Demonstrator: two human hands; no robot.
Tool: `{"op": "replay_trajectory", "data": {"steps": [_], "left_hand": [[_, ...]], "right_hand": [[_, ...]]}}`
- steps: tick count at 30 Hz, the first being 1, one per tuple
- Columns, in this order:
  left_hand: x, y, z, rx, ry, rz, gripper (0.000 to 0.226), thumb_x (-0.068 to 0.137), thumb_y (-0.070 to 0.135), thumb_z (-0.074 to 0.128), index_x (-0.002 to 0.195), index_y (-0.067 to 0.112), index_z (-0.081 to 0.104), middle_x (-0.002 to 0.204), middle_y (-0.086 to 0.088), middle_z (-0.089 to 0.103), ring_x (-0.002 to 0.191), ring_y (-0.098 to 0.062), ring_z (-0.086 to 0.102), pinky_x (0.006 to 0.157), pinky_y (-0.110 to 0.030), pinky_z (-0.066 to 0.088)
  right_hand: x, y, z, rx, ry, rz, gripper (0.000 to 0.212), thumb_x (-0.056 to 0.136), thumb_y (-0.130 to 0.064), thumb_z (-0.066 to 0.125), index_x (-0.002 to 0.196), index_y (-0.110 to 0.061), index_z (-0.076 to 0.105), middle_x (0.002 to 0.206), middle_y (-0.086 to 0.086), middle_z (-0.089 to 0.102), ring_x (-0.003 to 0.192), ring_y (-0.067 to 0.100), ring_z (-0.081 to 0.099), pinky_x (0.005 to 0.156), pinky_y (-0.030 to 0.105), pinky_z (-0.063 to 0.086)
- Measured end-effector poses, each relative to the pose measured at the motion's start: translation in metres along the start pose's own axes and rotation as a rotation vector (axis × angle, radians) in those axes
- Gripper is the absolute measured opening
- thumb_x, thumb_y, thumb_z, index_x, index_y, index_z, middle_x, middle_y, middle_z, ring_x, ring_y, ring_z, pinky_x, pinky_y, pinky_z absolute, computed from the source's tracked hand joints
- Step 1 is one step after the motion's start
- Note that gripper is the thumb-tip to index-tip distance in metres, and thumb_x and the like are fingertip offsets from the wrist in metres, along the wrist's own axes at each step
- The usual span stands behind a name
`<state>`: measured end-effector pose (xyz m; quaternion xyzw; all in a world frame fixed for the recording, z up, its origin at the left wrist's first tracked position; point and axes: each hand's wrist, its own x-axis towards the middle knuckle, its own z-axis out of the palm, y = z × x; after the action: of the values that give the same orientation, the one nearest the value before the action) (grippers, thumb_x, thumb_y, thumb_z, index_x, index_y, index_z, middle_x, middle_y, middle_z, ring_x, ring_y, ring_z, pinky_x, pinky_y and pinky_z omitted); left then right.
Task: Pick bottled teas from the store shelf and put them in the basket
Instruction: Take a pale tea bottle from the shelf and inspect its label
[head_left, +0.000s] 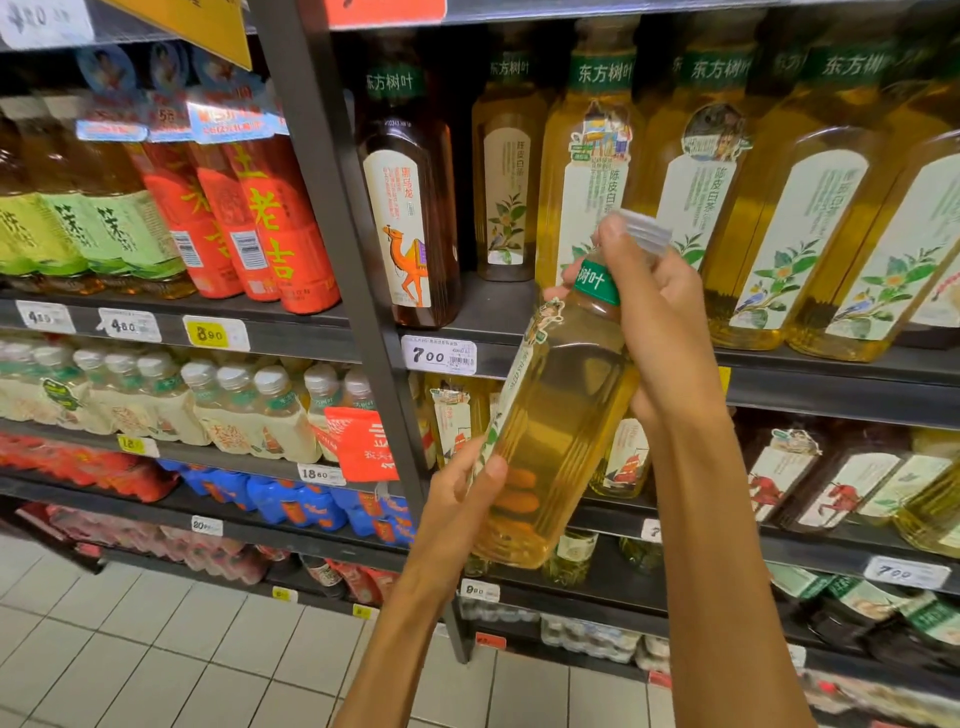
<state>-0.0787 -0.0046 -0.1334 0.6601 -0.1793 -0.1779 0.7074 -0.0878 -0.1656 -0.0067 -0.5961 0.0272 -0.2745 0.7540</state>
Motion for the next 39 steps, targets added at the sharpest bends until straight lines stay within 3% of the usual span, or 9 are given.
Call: {"op": "replay_trajectory", "data": {"steps": [5, 8, 11, 14, 17, 23, 29, 34, 39], "left_hand": [[0.008, -0.004, -0.004, -0.257, -0.042, -0.182, 0.056, 0.086, 0.063, 0.030, 0.105, 0.034, 0.074, 0.109, -0.002, 0.073, 0.107, -0.020, 0.067, 0.092, -0.036, 0.053], [0.009, -0.007, -0.005, -0.433, -0.116, -0.287, 0.052, 0.084, 0.057, 0.055, 0.118, 0.020, 0.069, 0.105, -0.004, 0.074, 0.100, -0.021, 0.069, 0.086, -0.034, 0.055], [0.010, -0.012, -0.003, -0.633, -0.217, -0.298, 0.047, 0.064, 0.047, 0.083, 0.098, 0.016, 0.076, 0.092, -0.007, 0.075, 0.084, -0.021, 0.071, 0.074, -0.034, 0.057], [0.008, -0.009, 0.002, -0.696, -0.134, -0.261, 0.031, 0.077, 0.041, 0.069, 0.091, 0.015, 0.078, 0.086, -0.007, 0.075, 0.077, -0.020, 0.072, 0.067, -0.033, 0.059], [0.006, -0.006, 0.002, -0.662, -0.040, -0.253, 0.040, 0.085, 0.040, 0.045, 0.096, 0.019, 0.078, 0.092, -0.005, 0.076, 0.083, -0.019, 0.073, 0.069, -0.033, 0.059], [-0.002, 0.010, -0.019, -0.503, -0.228, -0.207, 0.064, 0.052, 0.059, 0.084, 0.105, 0.025, 0.075, 0.112, -0.004, 0.072, 0.101, -0.019, 0.069, 0.077, -0.030, 0.057], [-0.005, 0.020, -0.019, -0.542, -0.281, -0.211, 0.060, 0.046, 0.056, 0.088, 0.096, 0.024, 0.078, 0.101, -0.002, 0.075, 0.091, -0.016, 0.072, 0.072, -0.027, 0.057], [-0.010, 0.030, -0.018, -0.513, -0.338, -0.201, 0.062, 0.039, 0.059, 0.089, 0.092, 0.029, 0.079, 0.099, 0.000, 0.075, 0.091, -0.016, 0.072, 0.069, -0.027, 0.058], [-0.012, 0.031, -0.012, -0.312, -0.208, -0.143, 0.108, 0.041, 0.067, 0.084, 0.132, 0.019, 0.052, 0.119, -0.007, 0.068, 0.108, -0.026, 0.066, 0.081, -0.039, 0.057]], "right_hand": [[-0.004, -0.002, -0.005, 0.089, -0.295, -0.014, 0.050, 0.077, -0.052, 0.069, 0.105, -0.012, 0.056, 0.081, 0.004, 0.068, 0.077, 0.022, 0.069, 0.068, 0.032, 0.056], [-0.004, 0.000, -0.002, 0.210, -0.446, 0.011, 0.059, 0.070, -0.052, 0.073, 0.105, -0.008, 0.055, 0.082, 0.007, 0.066, 0.075, 0.022, 0.066, 0.068, 0.031, 0.055], [-0.001, 0.001, 0.004, 0.244, -0.416, 0.058, 0.049, 0.078, -0.047, 0.069, 0.106, -0.008, 0.056, 0.083, 0.007, 0.067, 0.077, 0.022, 0.068, 0.068, 0.030, 0.055], [0.005, 0.002, 0.003, 0.066, -0.265, 0.031, 0.034, 0.091, -0.042, 0.053, 0.108, -0.012, 0.059, 0.089, 0.006, 0.074, 0.085, 0.023, 0.072, 0.068, 0.027, 0.056], [0.010, 0.002, 0.000, -0.097, -0.255, 0.063, 0.037, 0.090, -0.045, 0.056, 0.116, -0.019, 0.058, 0.100, 0.006, 0.074, 0.095, 0.020, 0.071, 0.080, 0.032, 0.057], [0.015, 0.010, 0.003, 0.072, -0.131, 0.195, 0.028, 0.088, -0.033, 0.063, 0.109, -0.015, 0.060, 0.093, 0.007, 0.075, 0.090, 0.025, 0.070, 0.085, 0.041, 0.056], [0.012, 0.010, 0.004, 0.280, -0.111, 0.197, 0.020, 0.089, -0.030, 0.060, 0.101, -0.013, 0.058, 0.082, 0.005, 0.073, 0.086, 0.026, 0.069, 0.087, 0.045, 0.053], [0.009, 0.006, 0.007, 0.419, -0.164, 0.208, 0.022, 0.087, -0.028, 0.058, 0.102, -0.012, 0.057, 0.080, 0.008, 0.070, 0.082, 0.028, 0.068, 0.071, 0.037, 0.057], [0.016, -0.003, 0.006, 0.106, -0.275, 0.234, 0.042, 0.083, -0.037, 0.061, 0.116, -0.012, 0.054, 0.091, 0.012, 0.074, 0.090, 0.032, 0.070, 0.076, 0.040, 0.059]]}}
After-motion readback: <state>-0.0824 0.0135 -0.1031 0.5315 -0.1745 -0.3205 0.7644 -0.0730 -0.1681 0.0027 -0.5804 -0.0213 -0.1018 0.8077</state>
